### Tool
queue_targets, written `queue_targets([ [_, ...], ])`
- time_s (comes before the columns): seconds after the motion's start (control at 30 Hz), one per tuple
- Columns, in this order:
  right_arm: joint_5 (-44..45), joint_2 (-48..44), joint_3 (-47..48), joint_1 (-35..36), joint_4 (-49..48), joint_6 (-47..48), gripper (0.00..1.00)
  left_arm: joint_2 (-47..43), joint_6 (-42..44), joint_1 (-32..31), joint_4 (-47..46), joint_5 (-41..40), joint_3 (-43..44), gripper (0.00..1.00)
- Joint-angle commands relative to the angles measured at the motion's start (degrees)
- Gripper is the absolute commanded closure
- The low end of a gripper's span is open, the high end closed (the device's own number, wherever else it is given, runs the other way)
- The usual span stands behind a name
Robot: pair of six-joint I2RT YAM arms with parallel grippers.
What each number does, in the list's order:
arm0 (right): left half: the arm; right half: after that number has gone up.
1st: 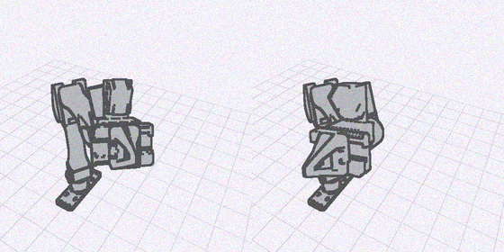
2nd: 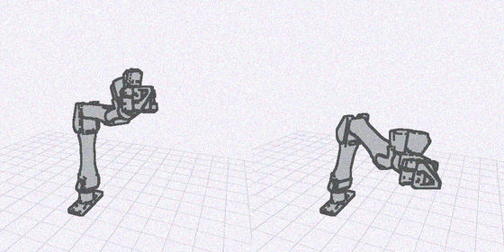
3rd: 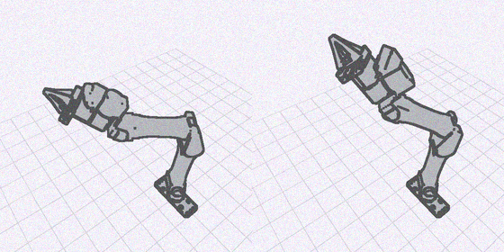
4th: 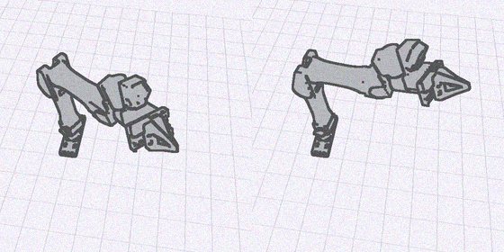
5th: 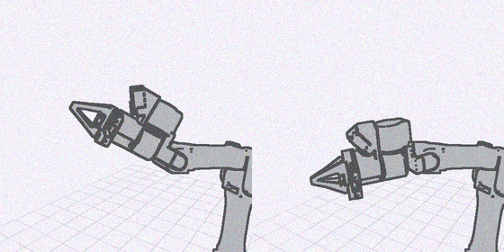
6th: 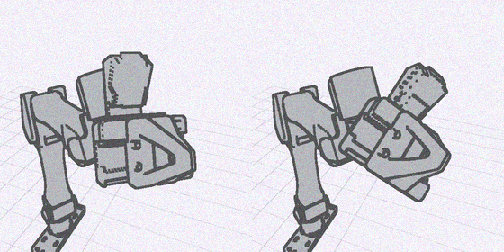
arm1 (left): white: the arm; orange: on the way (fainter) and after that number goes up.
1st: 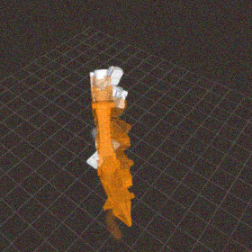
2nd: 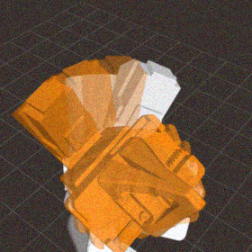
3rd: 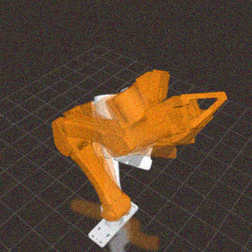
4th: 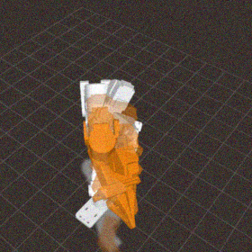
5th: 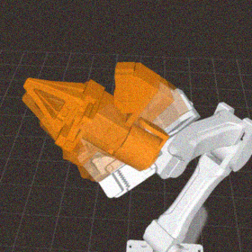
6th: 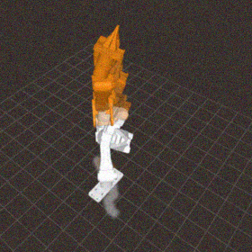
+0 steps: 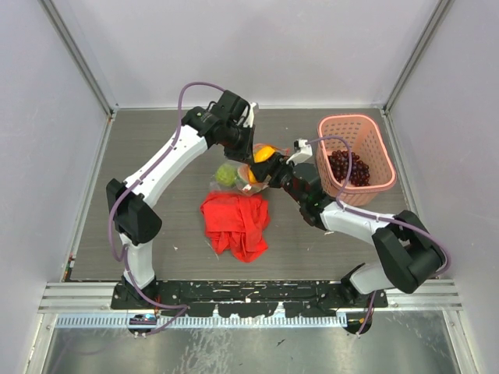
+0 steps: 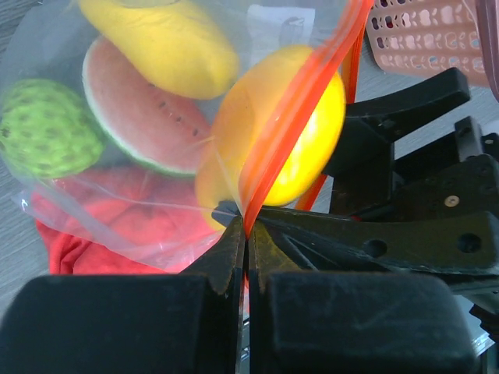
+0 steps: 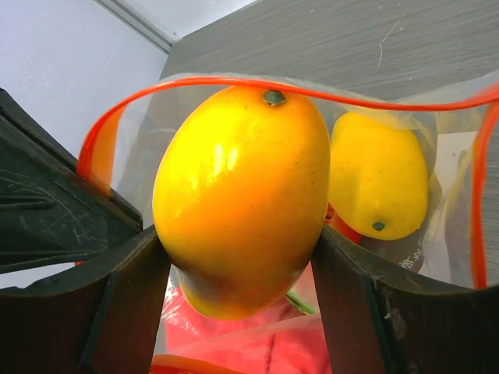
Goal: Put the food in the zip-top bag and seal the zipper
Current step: Place the fake fruit in the zipper food storage bag.
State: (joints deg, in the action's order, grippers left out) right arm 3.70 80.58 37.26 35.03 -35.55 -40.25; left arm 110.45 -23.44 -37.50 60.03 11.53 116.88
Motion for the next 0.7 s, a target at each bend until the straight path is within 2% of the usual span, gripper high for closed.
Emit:
queue_targets([
  [0.0,-3.0,0.9,1.1,0.5,-5.3,-2.5,0.61,-0.8,-0.7,0.0,-2.5,0.5,1.3,1.00],
  [0.2,-7.1,2.7,2.7,0.5,-3.8,-2.4,0.40,-1.0,-0.7,0.0,-2.5,-0.2,0.9,1.00],
  [0.43,-8.5,2.2,6.0,0.5,2.6,0.9,0.22,-1.7,-0.6,0.4,-2.9,-0.5,-0.6,1.00],
  [0.67,-7.7,1.0,7.5,0.5,7.3,2.7,0.16,-2.3,-0.4,0.7,-3.2,-0.6,-1.5,1.00],
])
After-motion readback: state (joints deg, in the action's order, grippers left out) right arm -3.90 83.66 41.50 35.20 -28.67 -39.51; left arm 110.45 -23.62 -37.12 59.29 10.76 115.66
